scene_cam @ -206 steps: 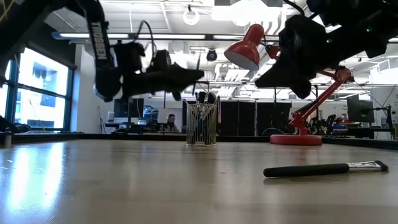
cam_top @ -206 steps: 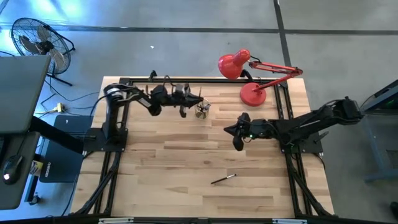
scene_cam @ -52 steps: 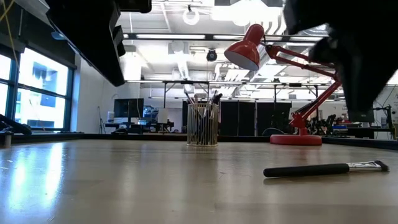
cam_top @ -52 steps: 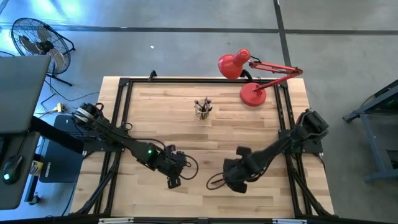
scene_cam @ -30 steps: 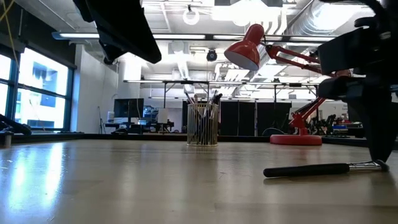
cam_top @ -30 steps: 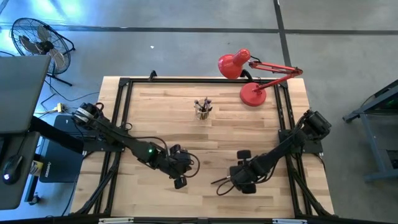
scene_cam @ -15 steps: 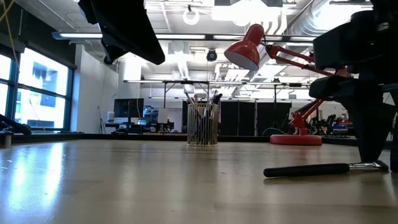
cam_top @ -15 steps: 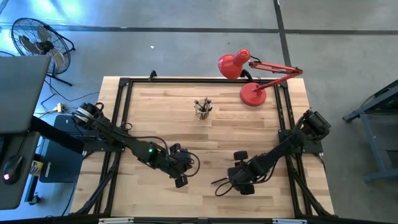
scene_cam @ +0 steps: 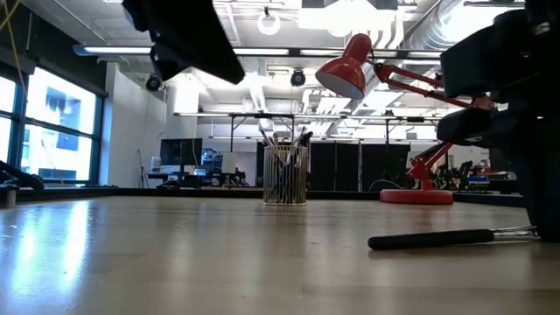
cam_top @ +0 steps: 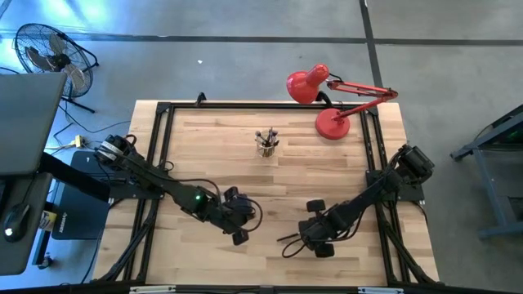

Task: Pick & Place Makeup Brushes
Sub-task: Put the foundation brush into the makeup brush holder

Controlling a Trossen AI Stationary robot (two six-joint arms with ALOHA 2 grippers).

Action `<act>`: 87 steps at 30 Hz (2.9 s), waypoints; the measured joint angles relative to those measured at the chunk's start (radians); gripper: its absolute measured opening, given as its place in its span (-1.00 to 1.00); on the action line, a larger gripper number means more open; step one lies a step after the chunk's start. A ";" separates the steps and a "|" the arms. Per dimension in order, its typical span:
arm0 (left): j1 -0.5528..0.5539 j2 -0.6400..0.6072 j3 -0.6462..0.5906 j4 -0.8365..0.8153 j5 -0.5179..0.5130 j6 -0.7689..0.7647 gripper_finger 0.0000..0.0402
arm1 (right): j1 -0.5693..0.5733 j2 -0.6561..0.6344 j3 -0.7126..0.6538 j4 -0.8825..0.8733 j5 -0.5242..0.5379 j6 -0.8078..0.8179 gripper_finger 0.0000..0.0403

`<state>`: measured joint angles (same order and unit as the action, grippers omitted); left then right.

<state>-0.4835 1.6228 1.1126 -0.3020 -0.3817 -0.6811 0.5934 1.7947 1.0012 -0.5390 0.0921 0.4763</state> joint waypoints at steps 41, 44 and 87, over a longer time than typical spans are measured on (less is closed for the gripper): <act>0.098 0.118 0.004 0.124 0.179 0.178 -0.46 | -0.174 -0.076 0.182 -0.096 -0.032 0.068 -1.00; 0.098 0.118 0.004 0.126 0.179 0.180 -0.46 | -0.175 -0.076 0.182 -0.087 -0.034 0.066 -1.00; 0.098 0.189 0.005 0.097 0.268 0.136 -0.98 | -0.175 -0.076 0.181 -0.062 -0.046 0.128 -0.44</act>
<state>-0.3855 1.8114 1.1172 -0.2046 -0.1134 -0.5454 0.4183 1.7189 1.1820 -0.6013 0.0458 0.6041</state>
